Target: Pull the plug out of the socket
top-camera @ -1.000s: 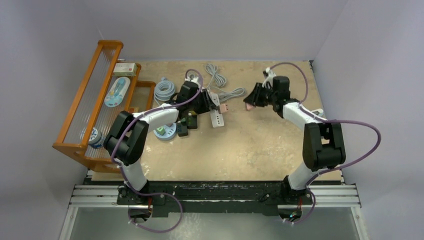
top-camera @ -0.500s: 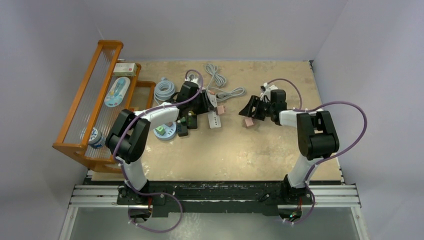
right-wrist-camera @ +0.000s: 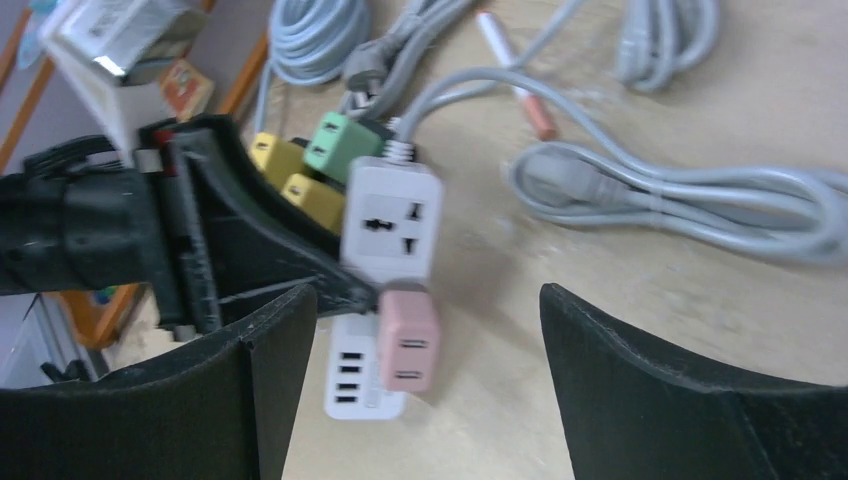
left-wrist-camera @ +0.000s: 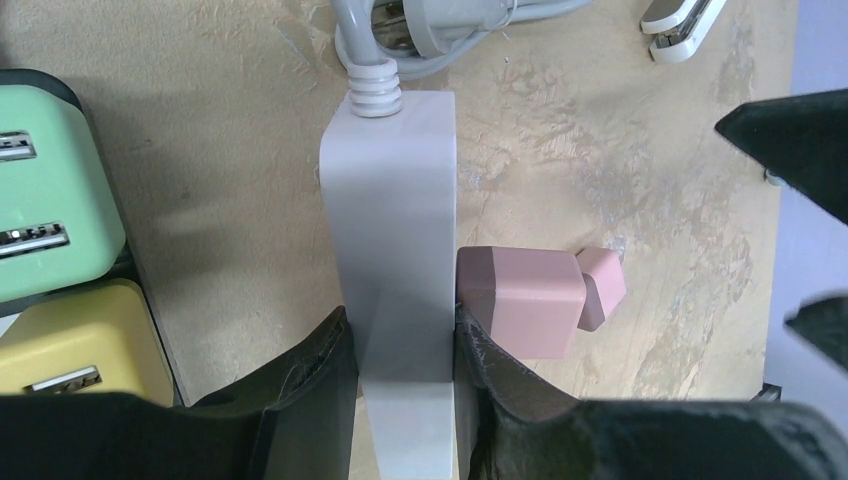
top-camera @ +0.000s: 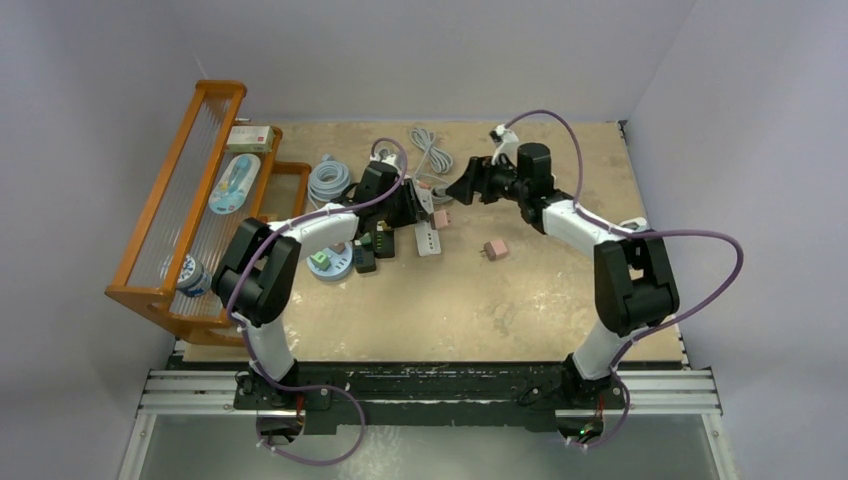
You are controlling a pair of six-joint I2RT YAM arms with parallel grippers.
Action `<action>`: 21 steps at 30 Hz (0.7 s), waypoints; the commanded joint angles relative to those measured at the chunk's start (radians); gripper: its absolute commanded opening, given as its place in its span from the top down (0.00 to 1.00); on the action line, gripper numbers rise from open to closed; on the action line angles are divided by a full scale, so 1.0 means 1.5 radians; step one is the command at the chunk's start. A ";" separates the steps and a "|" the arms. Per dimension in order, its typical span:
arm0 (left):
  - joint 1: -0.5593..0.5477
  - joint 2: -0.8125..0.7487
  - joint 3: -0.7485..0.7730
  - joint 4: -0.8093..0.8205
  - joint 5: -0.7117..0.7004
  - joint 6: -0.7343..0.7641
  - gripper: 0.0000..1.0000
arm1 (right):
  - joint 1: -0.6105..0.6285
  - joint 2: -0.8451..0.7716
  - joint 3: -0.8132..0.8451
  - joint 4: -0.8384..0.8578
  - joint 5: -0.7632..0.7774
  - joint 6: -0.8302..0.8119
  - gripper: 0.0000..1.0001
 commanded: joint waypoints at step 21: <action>0.002 -0.030 0.018 0.066 0.008 0.007 1.00 | 0.078 0.118 0.078 -0.070 -0.079 -0.054 0.82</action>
